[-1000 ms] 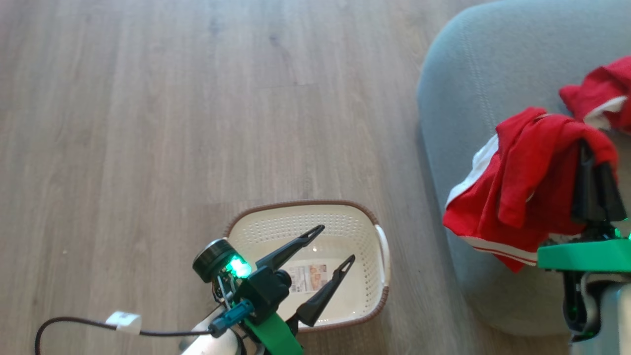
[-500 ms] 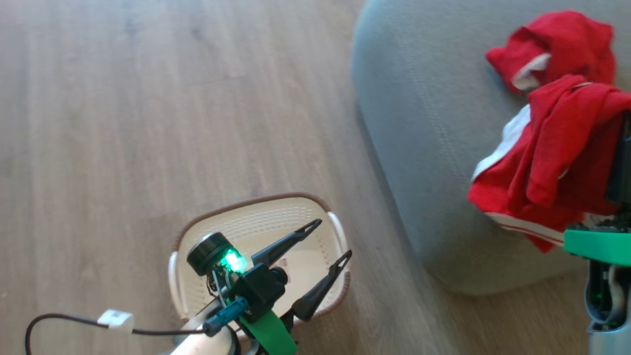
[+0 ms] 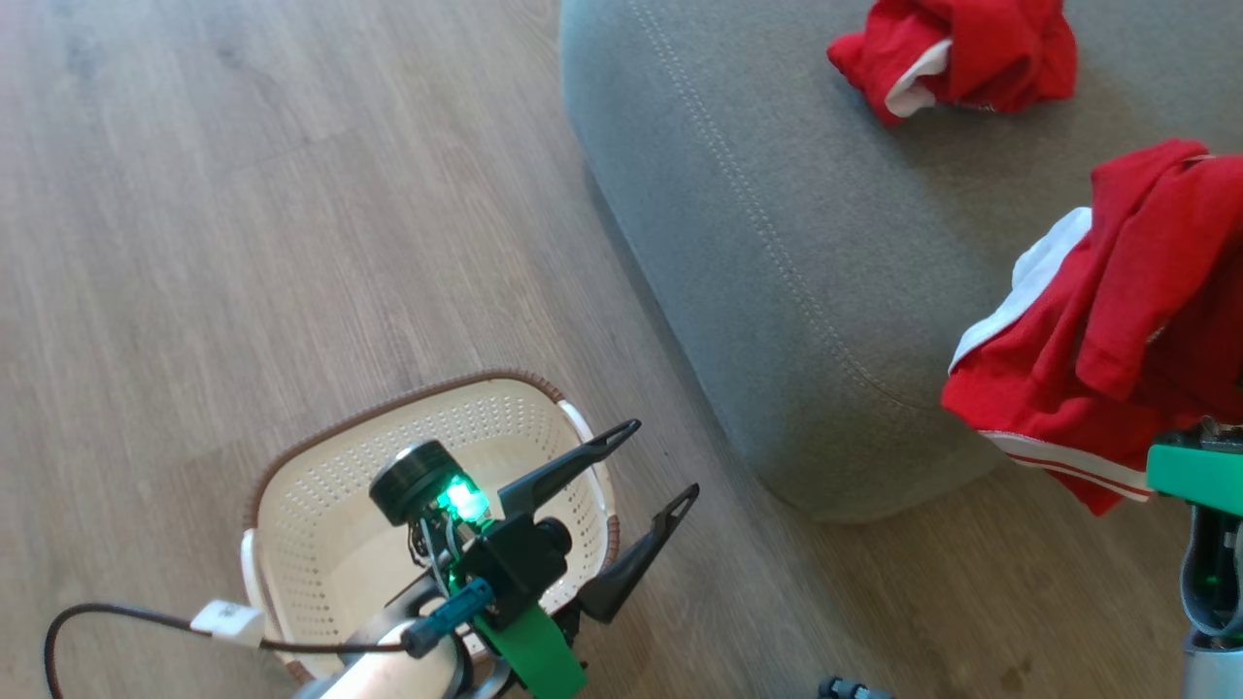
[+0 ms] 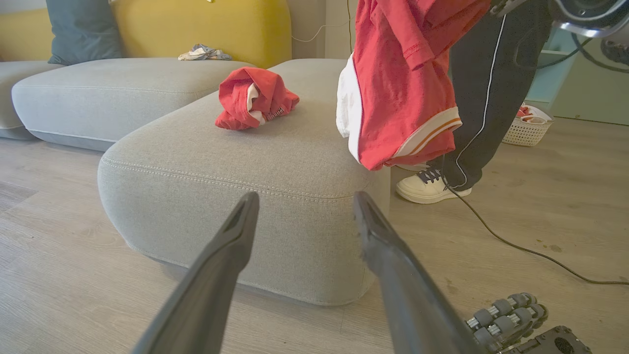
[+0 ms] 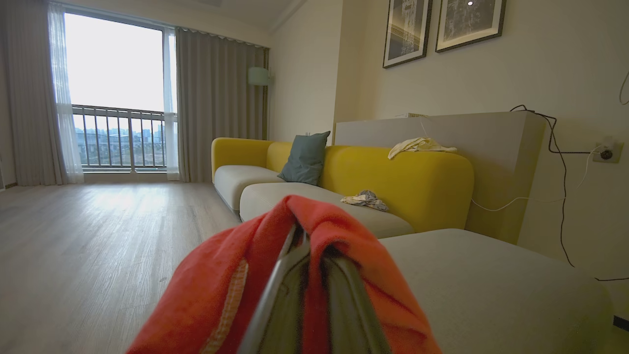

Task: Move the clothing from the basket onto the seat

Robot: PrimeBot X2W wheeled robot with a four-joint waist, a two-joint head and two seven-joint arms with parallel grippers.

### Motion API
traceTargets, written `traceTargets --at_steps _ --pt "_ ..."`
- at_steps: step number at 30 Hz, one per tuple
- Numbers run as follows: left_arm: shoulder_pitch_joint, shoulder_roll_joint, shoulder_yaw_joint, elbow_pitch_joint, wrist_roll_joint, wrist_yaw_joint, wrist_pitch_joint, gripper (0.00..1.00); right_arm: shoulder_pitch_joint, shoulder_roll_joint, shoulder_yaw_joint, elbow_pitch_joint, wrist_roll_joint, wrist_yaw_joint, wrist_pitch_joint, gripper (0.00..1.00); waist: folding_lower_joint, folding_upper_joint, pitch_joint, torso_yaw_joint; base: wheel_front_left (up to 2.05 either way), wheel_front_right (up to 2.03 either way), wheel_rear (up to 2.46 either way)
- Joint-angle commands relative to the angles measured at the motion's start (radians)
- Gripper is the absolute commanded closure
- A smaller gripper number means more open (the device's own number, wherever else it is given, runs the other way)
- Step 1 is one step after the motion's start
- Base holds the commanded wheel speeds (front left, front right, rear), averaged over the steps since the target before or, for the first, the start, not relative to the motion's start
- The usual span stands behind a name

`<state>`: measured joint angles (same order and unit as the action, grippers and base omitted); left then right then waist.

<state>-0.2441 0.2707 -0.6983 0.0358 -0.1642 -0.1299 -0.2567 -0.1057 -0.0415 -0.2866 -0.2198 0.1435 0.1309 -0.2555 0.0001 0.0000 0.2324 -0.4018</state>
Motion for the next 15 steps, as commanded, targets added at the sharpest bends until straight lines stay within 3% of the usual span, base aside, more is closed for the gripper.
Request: traceTargets --at_steps 1,11,15 --pt "-0.039 0.016 0.028 -0.038 0.008 -0.001 -0.005 0.0 -0.024 -0.009 0.016 -0.041 0.008 0.0 -0.006 1.0 -0.0001 0.0 0.007 -0.01 0.0 0.0 0.0" --pt "-0.051 0.029 0.012 -0.049 0.01 -0.001 -0.005 0.0 -0.059 -0.009 -0.026 -0.063 -0.007 0.0 -0.006 1.0 -0.0001 0.0 0.036 -0.008 0.0 0.0 0.0" --pt "-0.056 0.048 0.004 -0.056 0.013 -0.001 -0.005 0.0 -0.128 -0.009 -0.043 -0.104 -0.065 0.0 -0.006 1.0 -0.0001 0.0 0.068 -0.001 0.0 0.0 0.0"
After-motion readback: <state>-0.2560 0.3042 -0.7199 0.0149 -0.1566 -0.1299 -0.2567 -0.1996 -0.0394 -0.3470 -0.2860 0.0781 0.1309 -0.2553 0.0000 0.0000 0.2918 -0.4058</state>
